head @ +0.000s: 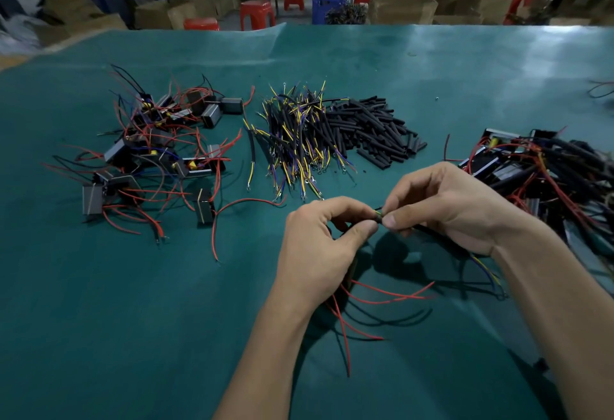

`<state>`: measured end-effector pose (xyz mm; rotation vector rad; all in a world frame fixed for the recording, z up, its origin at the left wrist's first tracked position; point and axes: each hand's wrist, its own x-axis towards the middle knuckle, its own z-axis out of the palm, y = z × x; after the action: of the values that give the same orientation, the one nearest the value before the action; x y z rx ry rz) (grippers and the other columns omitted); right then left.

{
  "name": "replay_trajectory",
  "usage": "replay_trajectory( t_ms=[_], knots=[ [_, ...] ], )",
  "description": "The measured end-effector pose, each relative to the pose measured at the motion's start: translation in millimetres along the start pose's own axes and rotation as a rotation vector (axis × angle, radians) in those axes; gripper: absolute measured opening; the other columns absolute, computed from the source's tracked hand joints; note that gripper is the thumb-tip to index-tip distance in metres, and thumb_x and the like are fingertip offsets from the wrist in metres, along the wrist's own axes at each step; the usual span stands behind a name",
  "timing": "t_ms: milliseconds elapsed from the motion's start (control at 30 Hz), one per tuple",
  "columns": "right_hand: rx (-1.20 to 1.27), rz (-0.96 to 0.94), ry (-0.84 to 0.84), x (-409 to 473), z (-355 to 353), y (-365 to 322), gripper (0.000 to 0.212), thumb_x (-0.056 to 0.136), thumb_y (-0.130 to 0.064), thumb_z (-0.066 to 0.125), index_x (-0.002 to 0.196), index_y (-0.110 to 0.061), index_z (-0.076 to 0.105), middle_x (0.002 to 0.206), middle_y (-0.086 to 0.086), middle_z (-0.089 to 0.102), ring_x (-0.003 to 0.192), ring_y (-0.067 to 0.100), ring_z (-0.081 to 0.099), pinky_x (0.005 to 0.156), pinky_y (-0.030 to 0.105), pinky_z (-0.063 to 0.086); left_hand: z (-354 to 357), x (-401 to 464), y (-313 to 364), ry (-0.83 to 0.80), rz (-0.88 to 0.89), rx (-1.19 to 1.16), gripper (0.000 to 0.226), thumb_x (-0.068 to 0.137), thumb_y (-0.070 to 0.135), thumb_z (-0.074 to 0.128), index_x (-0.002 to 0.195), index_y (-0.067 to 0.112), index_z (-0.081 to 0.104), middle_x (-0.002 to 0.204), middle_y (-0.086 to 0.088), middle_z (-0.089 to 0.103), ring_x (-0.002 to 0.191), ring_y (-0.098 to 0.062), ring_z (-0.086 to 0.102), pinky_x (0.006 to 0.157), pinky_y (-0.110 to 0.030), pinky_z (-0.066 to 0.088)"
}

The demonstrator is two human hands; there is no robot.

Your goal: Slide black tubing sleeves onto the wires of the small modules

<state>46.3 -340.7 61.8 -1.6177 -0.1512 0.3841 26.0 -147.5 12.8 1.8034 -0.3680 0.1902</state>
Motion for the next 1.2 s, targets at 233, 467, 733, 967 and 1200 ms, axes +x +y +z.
replay_trajectory(
  t_ms=[233, 467, 733, 967, 1200],
  knots=[
    [0.061, 0.009, 0.015, -0.5, 1.8, -2.6, 0.013, 0.063, -0.001, 0.076, 0.073, 0.006, 0.073, 0.061, 0.020, 0.065, 0.047, 0.017, 0.062, 0.048, 0.018, 0.050, -0.2, 0.7, 0.2, -0.005, -0.034, -0.066, 0.014, 0.080, 0.010, 0.082, 0.081, 0.023, 0.078, 0.074, 0.013, 0.074, 0.070, 0.003, 0.061, 0.073, -0.018, 0.047],
    [0.073, -0.005, 0.017, -1.2, 3.5, -2.9, 0.018, 0.060, 0.005, 0.075, 0.076, 0.009, 0.068, 0.061, 0.019, 0.064, 0.047, 0.017, 0.060, 0.048, 0.020, 0.051, -0.7, 0.8, -2.0, -0.023, -0.053, -0.145, 0.008, 0.078, 0.017, 0.080, 0.081, 0.023, 0.078, 0.073, 0.014, 0.073, 0.066, 0.000, 0.061, 0.068, -0.020, 0.046],
    [0.037, -0.024, 0.031, 0.7, 0.7, -1.8, 0.025, 0.052, -0.002, 0.083, 0.075, 0.000, 0.072, 0.064, 0.021, 0.067, 0.050, 0.021, 0.064, 0.050, 0.022, 0.053, 0.1, 1.6, -1.9, -0.034, -0.036, -0.143, 0.013, 0.078, 0.012, 0.080, 0.080, 0.025, 0.079, 0.069, 0.015, 0.072, 0.063, 0.004, 0.058, 0.064, -0.015, 0.043],
    [-0.003, -0.023, 0.037, 2.3, 1.4, -2.5, 0.021, 0.057, 0.005, 0.079, 0.075, 0.001, 0.068, 0.064, 0.024, 0.065, 0.049, 0.023, 0.063, 0.049, 0.022, 0.052, -1.1, 0.6, 2.5, -0.043, -0.039, -0.096, 0.014, 0.079, 0.008, 0.083, 0.080, 0.022, 0.080, 0.065, 0.018, 0.069, 0.061, 0.005, 0.056, 0.063, -0.011, 0.041],
    [0.032, 0.018, 0.073, 4.4, 5.3, 0.1, 0.023, 0.056, 0.007, 0.077, 0.074, 0.001, 0.063, 0.063, 0.021, 0.062, 0.046, 0.023, 0.062, 0.046, 0.023, 0.053, 1.6, -2.7, 4.4, 0.064, 0.076, 0.195, 0.017, 0.068, 0.030, 0.086, 0.082, 0.030, 0.077, 0.075, 0.016, 0.072, 0.074, -0.004, 0.061, 0.069, -0.022, 0.049]
  ],
)
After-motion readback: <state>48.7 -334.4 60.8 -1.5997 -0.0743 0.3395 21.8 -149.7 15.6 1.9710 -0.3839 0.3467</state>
